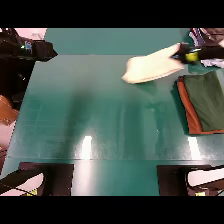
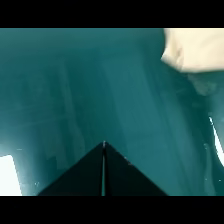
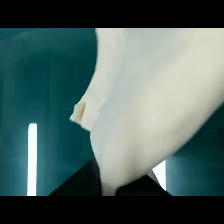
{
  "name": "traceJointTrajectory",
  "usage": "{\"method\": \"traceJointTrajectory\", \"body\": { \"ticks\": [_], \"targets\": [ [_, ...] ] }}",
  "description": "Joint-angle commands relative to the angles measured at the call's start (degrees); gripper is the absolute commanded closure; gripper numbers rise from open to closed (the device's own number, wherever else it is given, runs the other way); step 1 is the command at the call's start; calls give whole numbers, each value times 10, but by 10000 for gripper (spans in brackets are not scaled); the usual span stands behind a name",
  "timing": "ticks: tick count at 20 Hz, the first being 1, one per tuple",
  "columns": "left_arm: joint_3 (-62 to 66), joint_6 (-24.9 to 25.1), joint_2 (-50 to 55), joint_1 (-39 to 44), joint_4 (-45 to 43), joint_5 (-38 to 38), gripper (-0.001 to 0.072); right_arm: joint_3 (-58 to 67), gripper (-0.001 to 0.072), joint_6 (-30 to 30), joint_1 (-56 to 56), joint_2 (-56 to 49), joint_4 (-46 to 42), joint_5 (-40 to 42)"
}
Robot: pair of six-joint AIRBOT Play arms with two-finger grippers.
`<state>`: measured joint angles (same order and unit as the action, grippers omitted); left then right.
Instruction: Fold the shirts.
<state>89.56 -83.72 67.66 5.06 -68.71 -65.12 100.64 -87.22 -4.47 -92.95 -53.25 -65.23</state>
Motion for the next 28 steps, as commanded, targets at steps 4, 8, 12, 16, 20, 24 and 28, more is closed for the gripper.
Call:
{"method": "traceJointTrajectory", "body": {
  "ticks": [4,8,12,16,20,24,28],
  "targets": [
    [0,1,0,8,1,8,680,1,694,-40,-185,65,-23,22],
    [0,-3,0,8,2,17,680,1,694,-27,-204,105,-23,27],
    [0,-3,0,8,2,16,680,1,694,-22,-204,155,-23,21],
    [0,-3,0,8,2,10,680,1,694,-23,-204,192,-52,-51],
    [0,-2,0,8,2,3,680,0,694,-34,-205,223,-121,-160],
    [0,2,0,8,2,-5,680,-5,694,-65,-205,250,-219,-249],
    [0,5,0,8,2,-17,679,-126,692,-74,-206,303,-266,-250]
  ]
}}
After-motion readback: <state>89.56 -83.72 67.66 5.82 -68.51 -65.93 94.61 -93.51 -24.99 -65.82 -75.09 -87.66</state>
